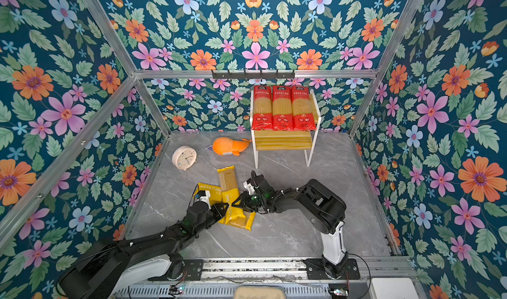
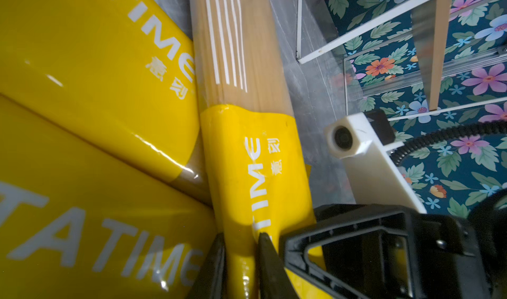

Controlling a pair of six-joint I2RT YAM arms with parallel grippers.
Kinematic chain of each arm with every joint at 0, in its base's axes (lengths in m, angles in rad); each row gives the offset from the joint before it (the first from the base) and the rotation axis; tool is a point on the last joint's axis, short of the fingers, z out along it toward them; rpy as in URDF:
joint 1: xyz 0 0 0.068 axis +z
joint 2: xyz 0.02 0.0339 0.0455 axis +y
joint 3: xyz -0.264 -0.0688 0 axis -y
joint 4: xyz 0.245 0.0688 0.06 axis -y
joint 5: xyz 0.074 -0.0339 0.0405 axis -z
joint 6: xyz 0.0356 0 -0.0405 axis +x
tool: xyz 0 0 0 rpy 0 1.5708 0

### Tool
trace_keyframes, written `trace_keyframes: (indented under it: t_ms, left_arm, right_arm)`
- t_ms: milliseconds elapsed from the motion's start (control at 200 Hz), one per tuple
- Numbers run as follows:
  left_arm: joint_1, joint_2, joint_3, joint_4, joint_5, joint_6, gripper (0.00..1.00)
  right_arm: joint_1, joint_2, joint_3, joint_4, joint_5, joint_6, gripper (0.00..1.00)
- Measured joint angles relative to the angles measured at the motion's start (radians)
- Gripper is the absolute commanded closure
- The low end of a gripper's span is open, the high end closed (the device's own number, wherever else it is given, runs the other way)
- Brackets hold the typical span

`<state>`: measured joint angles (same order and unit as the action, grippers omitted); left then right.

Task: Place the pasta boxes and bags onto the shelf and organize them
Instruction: 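Lift the yellow bag upright with the right gripper while the left gripper steadies it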

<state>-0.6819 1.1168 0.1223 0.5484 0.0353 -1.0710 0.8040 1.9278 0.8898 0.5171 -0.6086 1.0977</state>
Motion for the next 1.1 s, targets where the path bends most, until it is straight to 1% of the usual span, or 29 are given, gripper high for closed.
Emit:
trace_keyframes:
  t_ms: [85, 140, 220, 305, 410, 520, 625, 740, 850, 990, 1100]
  left_arm:
    - [-0.002, 0.002, 0.002, 0.006, -0.001, -0.002, 0.76]
    - [-0.001, -0.008, 0.006, -0.003, 0.000, -0.002, 0.74]
    - [0.008, -0.047, 0.015, -0.042, 0.015, 0.006, 0.70]
    - [0.033, -0.098, 0.029, -0.089, 0.045, 0.023, 0.65]
    - [0.078, -0.163, 0.052, -0.115, 0.064, 0.050, 0.54]
    - [0.127, -0.205, 0.078, -0.141, 0.100, 0.081, 0.39]
    - [0.150, -0.209, 0.105, -0.140, 0.147, 0.107, 0.31]
    - [0.152, -0.203, 0.126, -0.092, 0.206, 0.132, 0.25]
    - [0.152, -0.203, 0.114, 0.003, 0.255, 0.146, 0.21]
    - [0.152, -0.174, 0.084, 0.151, 0.317, 0.156, 0.20]
    - [0.151, -0.126, 0.083, 0.286, 0.382, 0.153, 0.21]
  right_arm:
    - [-0.001, -0.005, -0.017, 0.038, 0.002, 0.006, 0.82]
    - [-0.001, -0.011, -0.027, 0.056, 0.003, 0.010, 0.84]
    - [-0.002, -0.032, -0.048, 0.064, 0.005, 0.022, 0.89]
    - [-0.002, -0.062, -0.072, 0.073, 0.012, 0.016, 0.90]
    - [-0.003, -0.109, -0.108, 0.071, 0.027, -0.014, 0.94]
    - [-0.003, -0.162, -0.151, 0.071, 0.055, -0.065, 1.00]
    - [-0.003, -0.219, -0.195, 0.071, 0.089, -0.129, 1.00]
    - [-0.003, -0.310, -0.229, 0.061, 0.122, -0.211, 1.00]
    - [-0.004, -0.390, -0.237, 0.062, 0.134, -0.300, 1.00]
    - [-0.005, -0.468, -0.243, 0.064, 0.121, -0.395, 1.00]
    - [-0.006, -0.499, -0.244, 0.085, 0.085, -0.432, 1.00]
